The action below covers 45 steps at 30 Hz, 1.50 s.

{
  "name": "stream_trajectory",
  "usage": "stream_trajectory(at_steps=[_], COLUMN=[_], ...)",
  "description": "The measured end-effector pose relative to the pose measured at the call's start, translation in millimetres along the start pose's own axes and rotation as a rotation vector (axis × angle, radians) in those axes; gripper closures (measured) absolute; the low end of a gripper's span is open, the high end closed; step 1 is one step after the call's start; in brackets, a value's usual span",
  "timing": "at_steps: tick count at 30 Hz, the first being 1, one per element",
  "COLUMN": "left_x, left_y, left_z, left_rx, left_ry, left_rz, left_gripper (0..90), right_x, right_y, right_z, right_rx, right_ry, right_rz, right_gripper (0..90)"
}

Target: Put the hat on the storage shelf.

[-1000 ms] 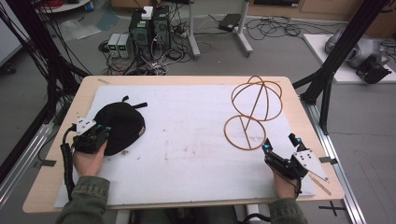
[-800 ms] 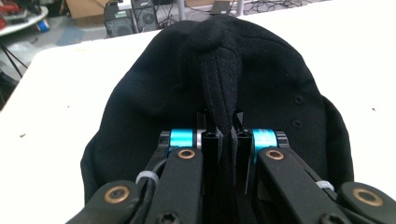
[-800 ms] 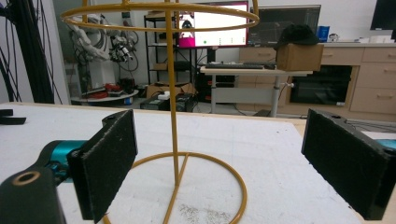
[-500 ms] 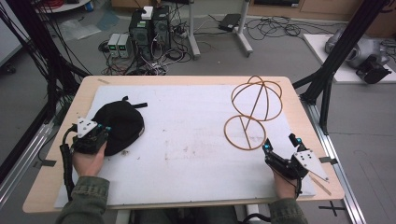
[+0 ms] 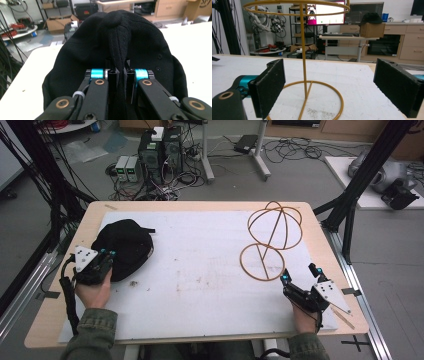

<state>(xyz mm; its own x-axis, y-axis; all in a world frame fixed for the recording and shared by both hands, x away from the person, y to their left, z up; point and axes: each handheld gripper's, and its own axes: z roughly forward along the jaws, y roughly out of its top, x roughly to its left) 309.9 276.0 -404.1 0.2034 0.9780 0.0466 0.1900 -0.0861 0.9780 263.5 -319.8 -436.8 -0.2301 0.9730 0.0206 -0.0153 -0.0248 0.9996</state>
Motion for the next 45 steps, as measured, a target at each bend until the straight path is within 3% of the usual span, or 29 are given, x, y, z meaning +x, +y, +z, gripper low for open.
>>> stream_trajectory(at_steps=[9,16,21,24,35,45], left_x=[-3.0,-4.2,-12.8,-21.0,-24.6,-30.8], left_y=[9.5,15.5,26.6,35.8,68.0,85.4], left_z=[-12.7,-19.1,-24.6,-29.1,-39.4,-31.7], left_rx=[-0.14,-0.192,-0.24,-0.268,-0.323,-0.329], left_ry=[0.02,0.021,-0.008,-0.032,-0.098,-0.139], left_rz=[-0.017,-0.024,-0.015,0.015,0.026,0.027], left_gripper=[86.2,86.1,86.1,86.1,86.0,85.9], right_x=[-1.2,-1.2,-0.6,-1.6,3.1,6.1], right_y=[-0.7,-0.6,-0.2,0.2,1.7,1.9], right_z=[-1.2,-1.4,-0.9,-0.8,-1.2,0.0], right_rx=[0.004,0.005,0.005,0.0,-0.002,-0.004], right_ry=[0.002,0.003,0.004,0.006,0.02,0.031], right_rz=[-0.002,0.003,0.003,0.002,0.009,-0.001], right_gripper=[9.7,9.7,9.7,9.7,9.7,9.7])
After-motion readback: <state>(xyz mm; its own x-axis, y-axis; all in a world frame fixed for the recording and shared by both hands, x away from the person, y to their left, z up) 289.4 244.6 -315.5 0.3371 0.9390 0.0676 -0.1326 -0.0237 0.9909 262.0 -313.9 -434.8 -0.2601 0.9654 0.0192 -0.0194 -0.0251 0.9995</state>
